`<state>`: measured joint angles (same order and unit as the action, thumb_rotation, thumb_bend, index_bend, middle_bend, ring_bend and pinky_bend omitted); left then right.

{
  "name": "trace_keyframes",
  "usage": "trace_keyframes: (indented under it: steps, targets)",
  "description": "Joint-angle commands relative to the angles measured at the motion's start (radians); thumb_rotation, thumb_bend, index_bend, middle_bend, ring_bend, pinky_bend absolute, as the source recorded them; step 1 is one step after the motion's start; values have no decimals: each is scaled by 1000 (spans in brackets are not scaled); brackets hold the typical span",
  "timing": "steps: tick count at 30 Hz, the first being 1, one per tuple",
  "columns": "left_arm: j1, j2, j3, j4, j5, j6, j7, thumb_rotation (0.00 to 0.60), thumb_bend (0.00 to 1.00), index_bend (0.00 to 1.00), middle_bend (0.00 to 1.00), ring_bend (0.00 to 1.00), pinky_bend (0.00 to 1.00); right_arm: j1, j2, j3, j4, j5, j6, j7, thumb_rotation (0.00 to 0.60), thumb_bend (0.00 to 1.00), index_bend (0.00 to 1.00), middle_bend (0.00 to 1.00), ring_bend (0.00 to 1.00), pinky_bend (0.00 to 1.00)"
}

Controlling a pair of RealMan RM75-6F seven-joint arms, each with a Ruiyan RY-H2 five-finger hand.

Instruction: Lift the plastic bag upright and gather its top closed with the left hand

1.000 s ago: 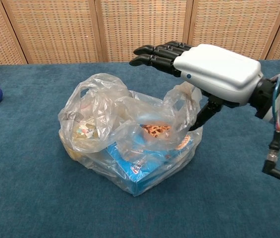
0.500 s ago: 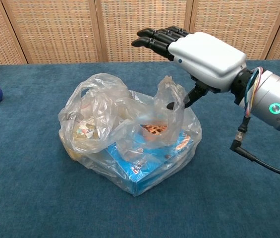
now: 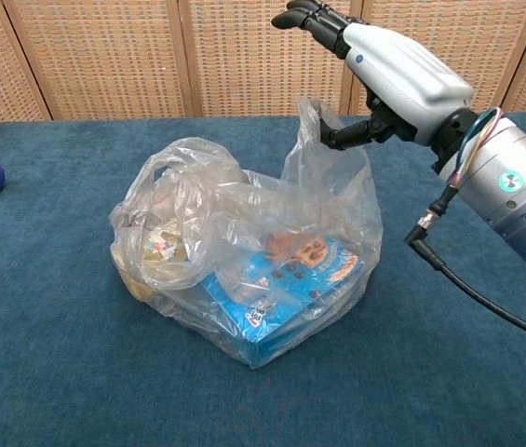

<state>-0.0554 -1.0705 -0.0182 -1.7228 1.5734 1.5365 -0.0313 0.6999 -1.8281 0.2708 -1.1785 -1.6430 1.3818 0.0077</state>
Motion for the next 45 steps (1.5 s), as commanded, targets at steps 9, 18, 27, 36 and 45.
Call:
trace_keyframes:
  steps: [9, 18, 27, 36, 45]
  targets:
    - [-20, 13, 11, 1, 25, -28, -54, 600, 78, 0, 0, 0, 0, 5, 42, -23, -78, -10, 8, -17, 600, 734, 277, 51, 0, 0]
    - [-32, 20, 8, -7, 12, -47, -63, 600, 79, 0, 0, 0, 0, 38, 67, 2, -136, 4, -14, -26, 600, 559, 281, 54, 0, 0]
    - [-35, 21, 8, -4, 5, -50, -68, 600, 80, 0, 0, 0, 0, 58, 39, 42, -142, 53, -10, -35, 600, 372, 292, 57, 0, 0]
    - [-47, 26, 8, -6, -4, -73, -83, 600, 78, 0, 0, 0, 0, 60, 58, 31, -144, 43, 4, -36, 600, 753, 298, 66, 0, 0]
    - [-82, 43, 17, -14, 10, -130, -108, 600, 80, 0, 0, 0, 0, 54, 88, 14, -164, 45, 1, -57, 600, 905, 297, 69, 0, 0]
